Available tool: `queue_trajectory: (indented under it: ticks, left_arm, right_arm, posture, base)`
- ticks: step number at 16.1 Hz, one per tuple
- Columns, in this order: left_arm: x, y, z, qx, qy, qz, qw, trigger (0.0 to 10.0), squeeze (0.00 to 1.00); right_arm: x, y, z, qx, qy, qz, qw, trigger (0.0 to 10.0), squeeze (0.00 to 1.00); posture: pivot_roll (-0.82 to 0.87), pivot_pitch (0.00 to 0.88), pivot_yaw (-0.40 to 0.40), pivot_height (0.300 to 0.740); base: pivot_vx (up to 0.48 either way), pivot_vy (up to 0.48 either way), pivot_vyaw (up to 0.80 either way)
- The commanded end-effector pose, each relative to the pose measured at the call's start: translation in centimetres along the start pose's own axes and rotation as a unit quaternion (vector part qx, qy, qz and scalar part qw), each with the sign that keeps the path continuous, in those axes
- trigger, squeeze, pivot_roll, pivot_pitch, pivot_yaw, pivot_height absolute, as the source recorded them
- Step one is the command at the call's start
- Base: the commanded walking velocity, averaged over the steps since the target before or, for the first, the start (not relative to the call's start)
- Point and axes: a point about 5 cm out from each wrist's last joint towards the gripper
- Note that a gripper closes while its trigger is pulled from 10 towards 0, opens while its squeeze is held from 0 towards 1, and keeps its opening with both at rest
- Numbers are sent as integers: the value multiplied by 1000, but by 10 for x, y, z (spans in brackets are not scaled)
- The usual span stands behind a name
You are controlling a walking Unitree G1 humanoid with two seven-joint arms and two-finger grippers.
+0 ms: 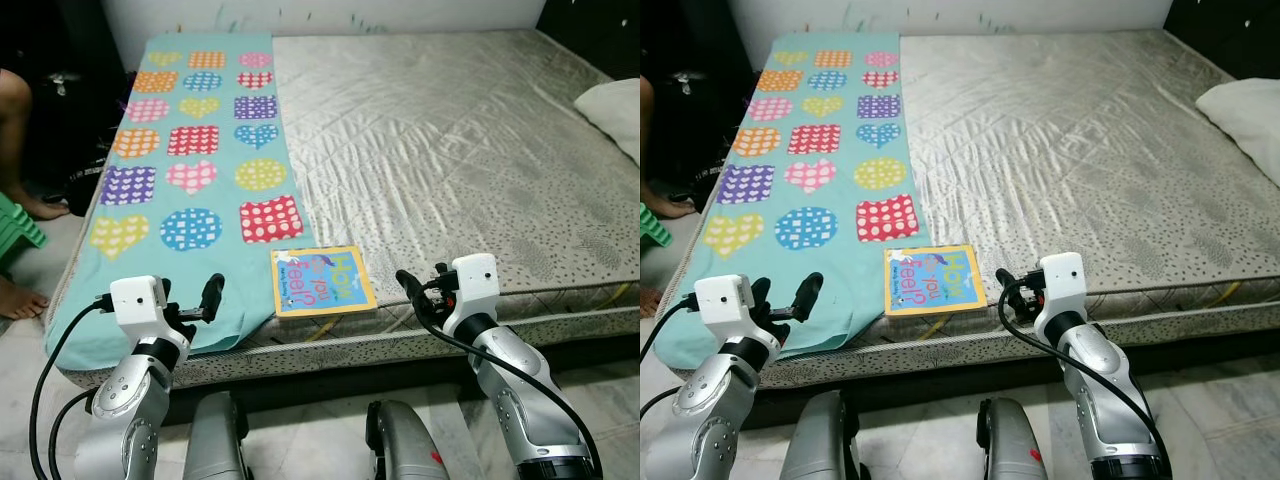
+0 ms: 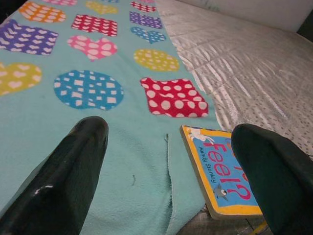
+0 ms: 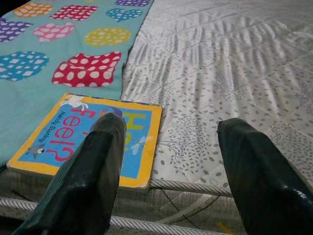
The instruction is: Clean up the room
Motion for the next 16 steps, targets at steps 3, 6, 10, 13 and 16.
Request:
queue_trajectory:
  ticks: [3, 6, 10, 13, 16]
  left_arm:
    - [3, -2, -1, -2, 0, 8, 1000, 10000, 0]
    - [3, -2, 0, -3, -1, 9, 1000, 10000, 0]
    - [2, -5, 1, 9, -10, 25, 1000, 10000, 0]
    - [1, -7, 1, 19, -16, 24, 999, 10000, 0]
    - [0, -10, 1, 30, -21, 23, 999, 10000, 0]
  right_arm:
    - [3, -1, 0, 3, 3, 3, 1000, 10000, 0]
    - [4, 0, 1, 0, 4, 4, 1000, 10000, 0]
    - [3, -1, 2, -1, 5, 7, 1000, 10000, 0]
    - [3, -2, 3, 4, 6, 7, 1000, 10000, 0]
    - [2, -3, 3, 7, 4, 5, 1000, 10000, 0]
  posture:
    - [-132, 108, -11, 572]
    - [-128, 108, -9, 572]
    - [-124, 104, -5, 572]
    - [-123, 104, -5, 572]
    - [-123, 107, -10, 552]
  base:
    - [341, 0, 0]
    - [344, 0, 0]
    - [217, 0, 0]
    - [0, 0, 0]
    - [0, 0, 0]
Point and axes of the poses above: a point about 5 cm out from each wrist's last joint towards the gripper, its own z axis pointing out of the wrist towards the gripper, its own x axis along the axis of the wrist's last joint, y = z × x, and after that the axes turned 4 degrees about z, right-handed
